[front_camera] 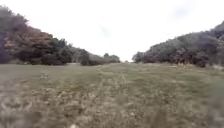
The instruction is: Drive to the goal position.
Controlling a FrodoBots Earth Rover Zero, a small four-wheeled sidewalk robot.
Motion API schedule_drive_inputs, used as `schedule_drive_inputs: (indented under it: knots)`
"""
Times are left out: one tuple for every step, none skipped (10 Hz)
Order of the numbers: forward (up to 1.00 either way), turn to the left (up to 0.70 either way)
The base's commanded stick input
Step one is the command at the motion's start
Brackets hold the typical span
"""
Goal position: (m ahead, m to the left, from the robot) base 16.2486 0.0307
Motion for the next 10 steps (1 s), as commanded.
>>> schedule_drive_inputs:
  knots:
    - [1.00, 0.00]
    - [1.00, 0.00]
    - [1.00, 0.00]
    - [1.00, 0.00]
    - [1.00, 0.00]
    - [1.00, 0.00]
    - [1.00, 0.00]
    - [1.00, 0.00]
    - [1.00, -0.01]
    - [1.00, -0.05]
